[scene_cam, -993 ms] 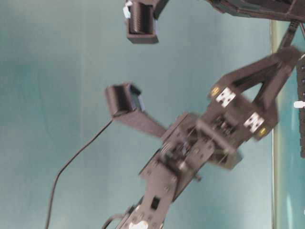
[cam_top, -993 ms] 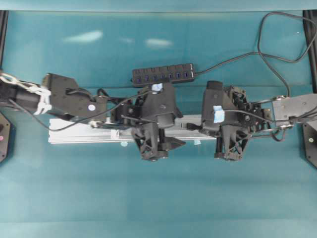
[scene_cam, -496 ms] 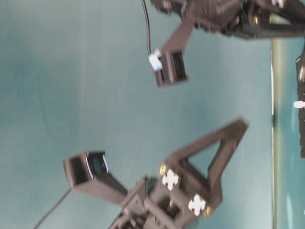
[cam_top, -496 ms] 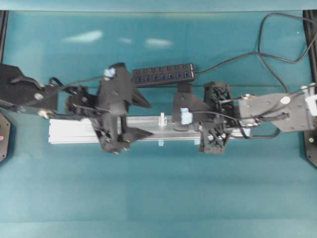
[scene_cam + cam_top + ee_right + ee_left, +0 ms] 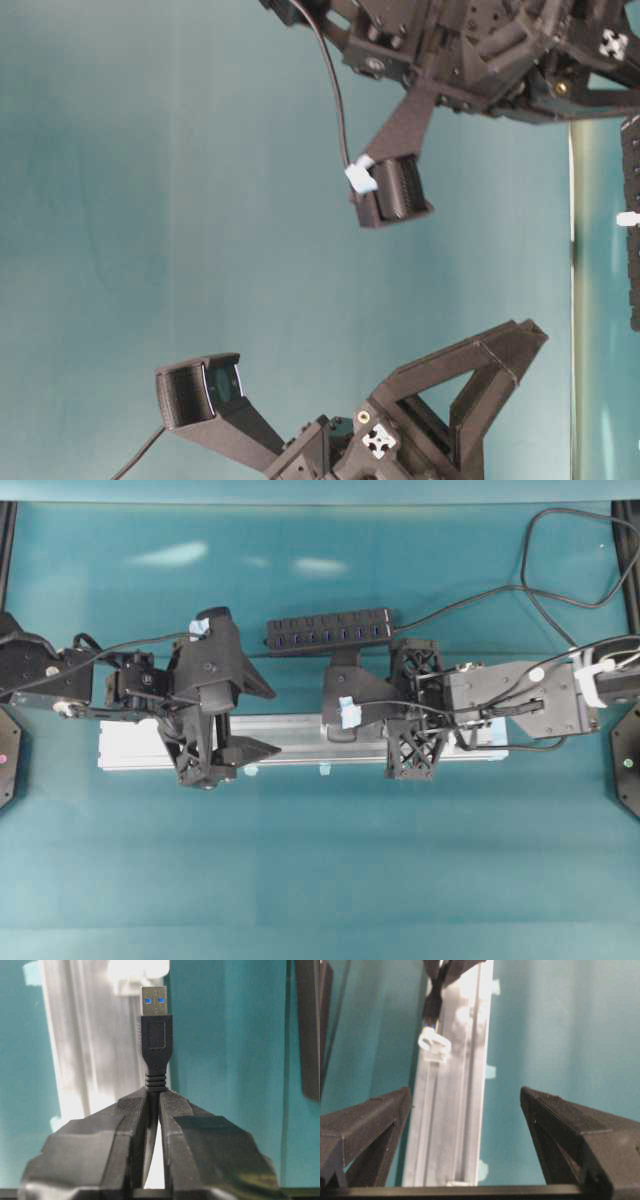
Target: Pass the USB cable through three rings with both arms.
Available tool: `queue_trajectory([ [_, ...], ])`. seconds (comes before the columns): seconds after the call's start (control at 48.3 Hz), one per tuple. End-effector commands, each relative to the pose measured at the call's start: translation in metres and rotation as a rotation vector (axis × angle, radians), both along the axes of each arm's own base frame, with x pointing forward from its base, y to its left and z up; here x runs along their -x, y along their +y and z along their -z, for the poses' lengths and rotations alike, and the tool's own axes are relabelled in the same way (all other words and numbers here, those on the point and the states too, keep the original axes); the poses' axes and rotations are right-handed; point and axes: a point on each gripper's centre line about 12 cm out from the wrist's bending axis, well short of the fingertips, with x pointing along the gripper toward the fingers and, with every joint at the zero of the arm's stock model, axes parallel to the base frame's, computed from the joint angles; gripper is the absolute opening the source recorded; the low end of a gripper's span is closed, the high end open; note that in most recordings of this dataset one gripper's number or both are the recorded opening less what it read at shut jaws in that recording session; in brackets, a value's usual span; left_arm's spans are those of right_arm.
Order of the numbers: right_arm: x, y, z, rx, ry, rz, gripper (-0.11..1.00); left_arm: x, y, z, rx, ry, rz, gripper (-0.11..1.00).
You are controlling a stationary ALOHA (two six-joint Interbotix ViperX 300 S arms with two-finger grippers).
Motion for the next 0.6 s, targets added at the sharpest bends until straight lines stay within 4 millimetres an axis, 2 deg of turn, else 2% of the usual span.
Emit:
queue_trajectory([
  [0.0, -0.0082, -0.0030, -0.0072, 0.009, -0.036, -0.016, -0.07, -0.0005, 0.0006, -0.0102, -0.003, -0.031, -0.001, 0.97],
  [0.269, -0.0138, -0.0034, -0.0098, 0.007, -0.078, -0.027, -0.07, 0.0052, 0.0003, -0.0052, -0.002, -0.017, -0.001, 0.97],
  [0.579, -0.0096, 0.0013, -0.0075, 0.006, -0.060, -0.037, -0.07, 0.0072, 0.0034, -0.0030, -0.002, -0.011, -0.010, 0.97],
])
